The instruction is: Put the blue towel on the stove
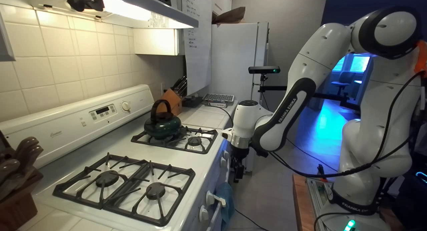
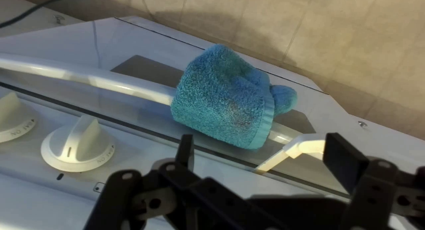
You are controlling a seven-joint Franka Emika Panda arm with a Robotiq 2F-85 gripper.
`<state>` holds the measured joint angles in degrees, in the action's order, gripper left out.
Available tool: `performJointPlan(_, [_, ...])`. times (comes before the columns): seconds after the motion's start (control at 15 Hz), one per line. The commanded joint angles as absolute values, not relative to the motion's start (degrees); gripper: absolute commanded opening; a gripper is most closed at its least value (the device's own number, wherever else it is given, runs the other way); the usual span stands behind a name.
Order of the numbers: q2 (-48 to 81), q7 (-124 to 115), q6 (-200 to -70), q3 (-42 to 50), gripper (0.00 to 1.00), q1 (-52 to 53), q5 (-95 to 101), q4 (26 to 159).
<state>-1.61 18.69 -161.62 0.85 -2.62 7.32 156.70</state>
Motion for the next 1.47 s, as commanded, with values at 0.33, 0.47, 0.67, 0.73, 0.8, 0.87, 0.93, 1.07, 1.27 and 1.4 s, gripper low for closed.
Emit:
performJointPlan(0.33, [-0.3, 35.0, -160.8, 1.0, 1.0, -0.8, -3.9, 157.2])
performJointPlan(0.47, [-0.1, 35.0, -159.5, 1.2, 1.0, -1.1, -3.7, 157.1])
performJointPlan(0.67, [-0.4, 39.7, -158.8, 1.0, 1.0, -0.8, -4.6, 156.7])
performJointPlan(0.73, [0.2, 42.4, -158.6, 1.0, 1.0, -0.8, -6.0, 156.3])
performJointPlan(0.8, [0.4, 44.0, -158.1, 1.0, 1.0, -0.8, -6.5, 156.0])
performJointPlan(0.87, [0.8, 44.0, -158.2, 1.3, 1.0, -1.2, -4.0, 155.6])
performJointPlan(0.93, [1.0, 45.8, -158.2, 1.3, 1.0, -1.2, -4.4, 155.5])
performJointPlan(1.07, [1.7, 48.6, -158.6, 1.5, 1.0, -1.5, -4.6, 155.2])
performJointPlan(1.27, [3.8, 53.0, -160.2, 1.6, 1.0, -1.9, -5.6, 154.6])
performJointPlan(1.4, [5.5, 54.9, -161.9, 1.2, 1.0, -2.3, -5.8, 154.4])
